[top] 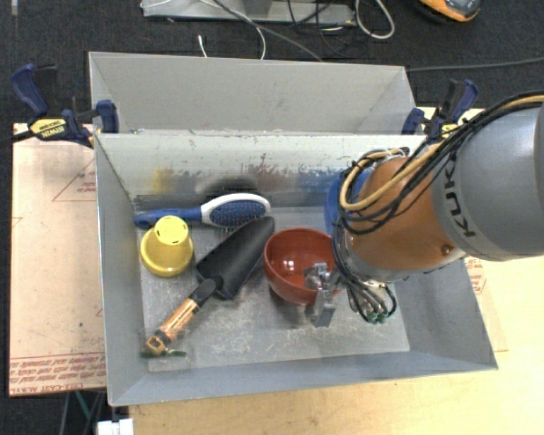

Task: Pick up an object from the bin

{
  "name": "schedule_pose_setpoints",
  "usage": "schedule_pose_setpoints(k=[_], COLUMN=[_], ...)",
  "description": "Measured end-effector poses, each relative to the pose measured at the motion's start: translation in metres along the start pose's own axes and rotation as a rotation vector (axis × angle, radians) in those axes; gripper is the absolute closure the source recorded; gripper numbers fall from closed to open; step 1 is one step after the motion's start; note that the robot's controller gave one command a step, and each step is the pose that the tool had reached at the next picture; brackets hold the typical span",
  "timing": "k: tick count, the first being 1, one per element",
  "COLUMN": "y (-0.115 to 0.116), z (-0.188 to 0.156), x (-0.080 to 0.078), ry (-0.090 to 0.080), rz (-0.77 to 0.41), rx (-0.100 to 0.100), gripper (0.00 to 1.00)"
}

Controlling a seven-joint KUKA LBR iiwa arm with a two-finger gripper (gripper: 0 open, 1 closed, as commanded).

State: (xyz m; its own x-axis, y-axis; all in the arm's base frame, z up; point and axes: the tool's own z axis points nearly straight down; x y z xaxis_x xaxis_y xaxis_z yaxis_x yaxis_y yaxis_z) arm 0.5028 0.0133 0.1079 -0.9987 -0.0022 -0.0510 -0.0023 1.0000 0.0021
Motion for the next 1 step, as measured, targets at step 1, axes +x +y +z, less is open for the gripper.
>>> schedule_pose_setpoints(k=[1], y=[0.0002], z=[-0.0367], x=[0.0004], ry=[0.010], rz=[0.000], rx=[0.000], gripper=[1.00])
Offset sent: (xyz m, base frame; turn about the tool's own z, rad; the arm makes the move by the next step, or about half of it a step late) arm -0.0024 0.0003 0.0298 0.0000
